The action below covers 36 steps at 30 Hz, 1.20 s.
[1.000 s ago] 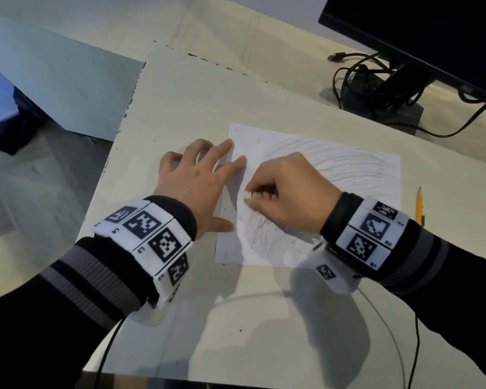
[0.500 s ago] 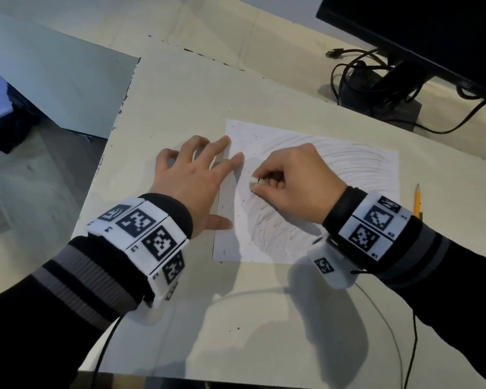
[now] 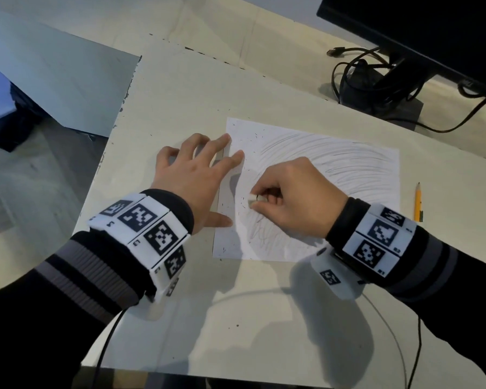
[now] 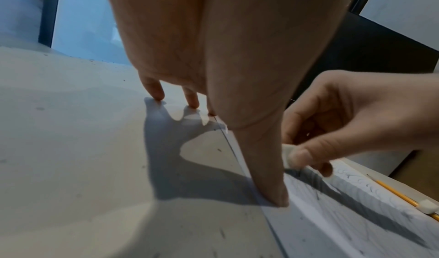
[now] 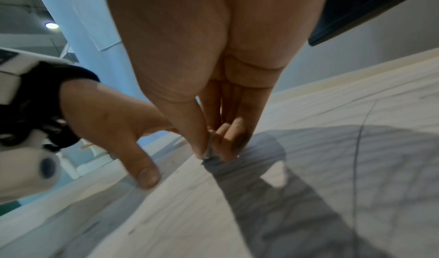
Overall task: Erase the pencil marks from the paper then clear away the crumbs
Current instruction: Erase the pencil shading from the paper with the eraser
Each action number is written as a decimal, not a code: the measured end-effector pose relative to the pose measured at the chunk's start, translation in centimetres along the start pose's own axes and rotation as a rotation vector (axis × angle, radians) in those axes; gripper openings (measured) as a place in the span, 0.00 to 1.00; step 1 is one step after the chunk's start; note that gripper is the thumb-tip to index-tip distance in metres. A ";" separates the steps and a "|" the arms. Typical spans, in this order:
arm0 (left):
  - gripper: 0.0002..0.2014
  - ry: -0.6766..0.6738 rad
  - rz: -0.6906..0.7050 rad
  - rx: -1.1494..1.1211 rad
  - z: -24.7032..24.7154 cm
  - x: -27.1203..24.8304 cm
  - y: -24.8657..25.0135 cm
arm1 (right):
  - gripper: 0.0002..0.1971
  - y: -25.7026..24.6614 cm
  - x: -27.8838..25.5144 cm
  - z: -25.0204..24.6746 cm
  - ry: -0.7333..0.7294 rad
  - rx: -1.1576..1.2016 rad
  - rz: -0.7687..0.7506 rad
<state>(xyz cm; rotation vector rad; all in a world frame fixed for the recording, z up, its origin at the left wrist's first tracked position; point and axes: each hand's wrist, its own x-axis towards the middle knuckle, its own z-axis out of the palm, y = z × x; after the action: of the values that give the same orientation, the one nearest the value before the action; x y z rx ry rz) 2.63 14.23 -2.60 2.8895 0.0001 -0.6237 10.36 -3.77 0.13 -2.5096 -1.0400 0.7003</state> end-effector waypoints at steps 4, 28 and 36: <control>0.53 -0.007 -0.003 0.003 -0.1 0.0 0.1 | 0.05 -0.5 -0.7 0.5 0.010 -0.009 -0.015; 0.53 -0.009 -0.005 -0.011 -0.1 0.0 0.1 | 0.05 -0.4 -0.9 0.4 0.022 -0.003 0.009; 0.53 0.008 -0.001 -0.020 0.0 0.0 0.1 | 0.03 -0.4 -1.4 0.7 0.014 0.016 0.011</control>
<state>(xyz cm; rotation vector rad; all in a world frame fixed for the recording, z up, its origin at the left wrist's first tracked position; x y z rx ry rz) 2.63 14.08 -2.62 2.8732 0.0092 -0.6094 8.88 -4.42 0.16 -2.5052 -1.0121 0.6899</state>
